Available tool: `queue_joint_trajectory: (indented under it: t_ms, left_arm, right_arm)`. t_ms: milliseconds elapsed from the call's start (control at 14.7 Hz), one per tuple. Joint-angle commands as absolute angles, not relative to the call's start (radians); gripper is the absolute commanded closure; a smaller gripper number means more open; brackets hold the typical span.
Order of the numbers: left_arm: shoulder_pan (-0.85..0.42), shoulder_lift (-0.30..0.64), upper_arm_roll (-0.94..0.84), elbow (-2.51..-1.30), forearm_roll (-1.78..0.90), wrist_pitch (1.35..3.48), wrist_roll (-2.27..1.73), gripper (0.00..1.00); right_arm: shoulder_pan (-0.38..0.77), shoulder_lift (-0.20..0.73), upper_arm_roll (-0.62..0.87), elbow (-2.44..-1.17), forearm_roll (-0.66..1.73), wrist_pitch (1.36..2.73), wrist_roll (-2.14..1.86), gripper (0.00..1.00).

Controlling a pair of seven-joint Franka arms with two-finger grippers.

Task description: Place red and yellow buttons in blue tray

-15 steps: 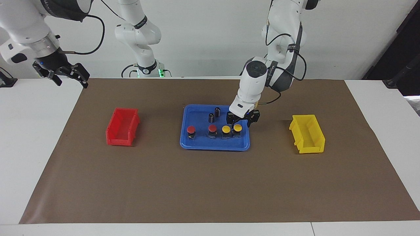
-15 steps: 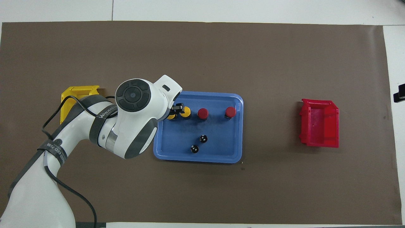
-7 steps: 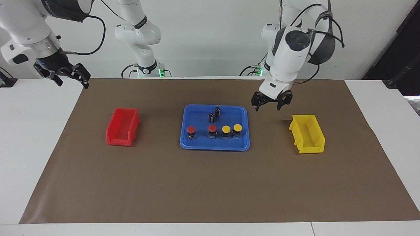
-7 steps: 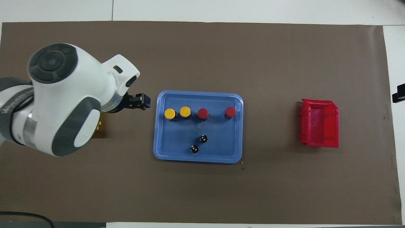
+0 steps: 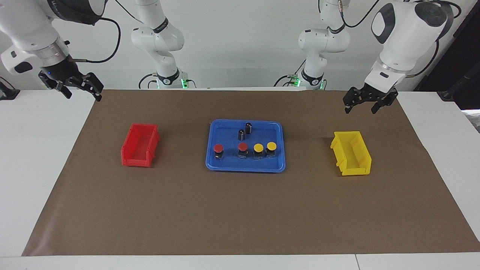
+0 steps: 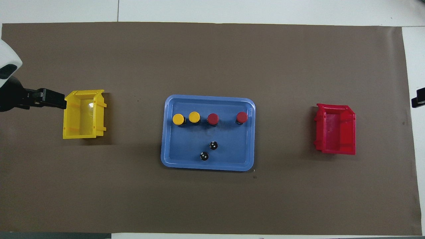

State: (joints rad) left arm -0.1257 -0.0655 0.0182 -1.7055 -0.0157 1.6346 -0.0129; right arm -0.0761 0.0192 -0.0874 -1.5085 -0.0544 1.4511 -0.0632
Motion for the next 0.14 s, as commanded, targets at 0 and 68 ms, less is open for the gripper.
queue_joint_trajectory:
  t_ms: [0, 68]
  left_arm:
    - [-0.077, -0.058, 0.008, -1.671, -0.025, 1.598, 0.058, 0.00]
    - [-0.071, -0.058, 0.009, -1.658, -0.025, 1.588, 0.073, 0.00]
  right_arm:
    - [-0.074, -0.002, -0.094, -1.532, -0.035, 1.460, -0.077, 0.00]
    - [-0.072, -0.002, -0.094, -1.532, -0.035, 1.460, -0.077, 0.00]
